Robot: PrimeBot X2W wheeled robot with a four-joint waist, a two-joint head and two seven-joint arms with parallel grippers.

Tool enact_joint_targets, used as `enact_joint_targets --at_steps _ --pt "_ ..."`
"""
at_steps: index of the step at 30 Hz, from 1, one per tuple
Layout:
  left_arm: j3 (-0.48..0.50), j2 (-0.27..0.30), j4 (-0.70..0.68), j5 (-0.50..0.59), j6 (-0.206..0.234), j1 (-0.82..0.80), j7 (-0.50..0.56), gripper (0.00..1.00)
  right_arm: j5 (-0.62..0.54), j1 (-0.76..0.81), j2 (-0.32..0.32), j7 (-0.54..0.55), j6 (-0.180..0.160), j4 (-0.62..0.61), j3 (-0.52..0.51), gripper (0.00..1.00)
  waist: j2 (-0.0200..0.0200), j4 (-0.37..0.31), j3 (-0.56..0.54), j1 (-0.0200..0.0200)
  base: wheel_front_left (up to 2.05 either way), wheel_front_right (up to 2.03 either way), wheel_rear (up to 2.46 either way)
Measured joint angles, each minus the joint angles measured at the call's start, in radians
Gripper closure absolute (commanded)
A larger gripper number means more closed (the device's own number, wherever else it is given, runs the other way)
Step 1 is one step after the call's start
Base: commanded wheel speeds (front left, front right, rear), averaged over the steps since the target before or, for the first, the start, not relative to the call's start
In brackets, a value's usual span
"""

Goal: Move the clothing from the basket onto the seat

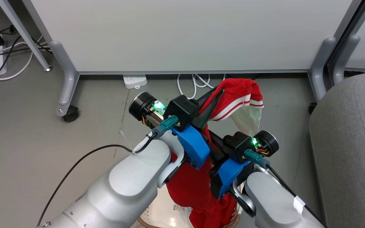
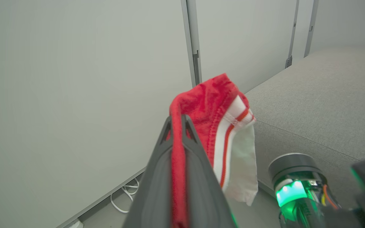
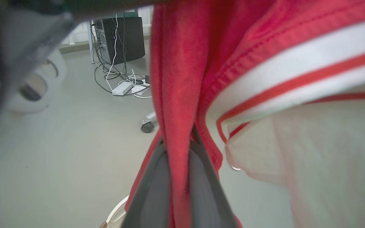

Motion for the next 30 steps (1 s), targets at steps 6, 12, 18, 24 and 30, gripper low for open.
enact_joint_targets --at_steps 6,12,18,24,30 --pt "-0.002 -0.001 0.007 -0.004 0.0 -0.002 -0.003 1.0 0.0 0.0 0.0 0.0 0.0 0.002 0.0 1.0 0.0 -0.004 -0.001 0.0 0.0 0.0 0.0" --pt "-0.003 -0.001 0.013 -0.006 0.0 -0.004 -0.008 1.0 -0.002 0.0 0.0 0.0 0.0 0.002 -0.001 1.0 0.0 -0.006 -0.001 -0.0001 0.0 0.0 0.0" --pt "-0.003 -0.001 0.018 -0.008 0.007 -0.005 -0.009 0.0 -0.002 -0.001 0.0 0.0 0.0 0.003 -0.002 1.0 0.0 -0.008 0.003 -0.0002 0.0 0.0 0.0" --pt "-0.003 0.001 0.018 -0.008 0.01 -0.01 -0.014 0.0 -0.002 -0.001 0.0 0.0 0.0 0.006 -0.001 1.0 0.0 -0.012 0.003 -0.0002 0.0 0.0 0.0" --pt "-0.003 0.006 0.019 -0.008 0.015 -0.015 -0.018 0.0 -0.002 -0.001 0.0 0.0 0.0 0.006 -0.005 1.0 0.0 -0.02 0.01 -0.0002 0.0 0.0 0.0"
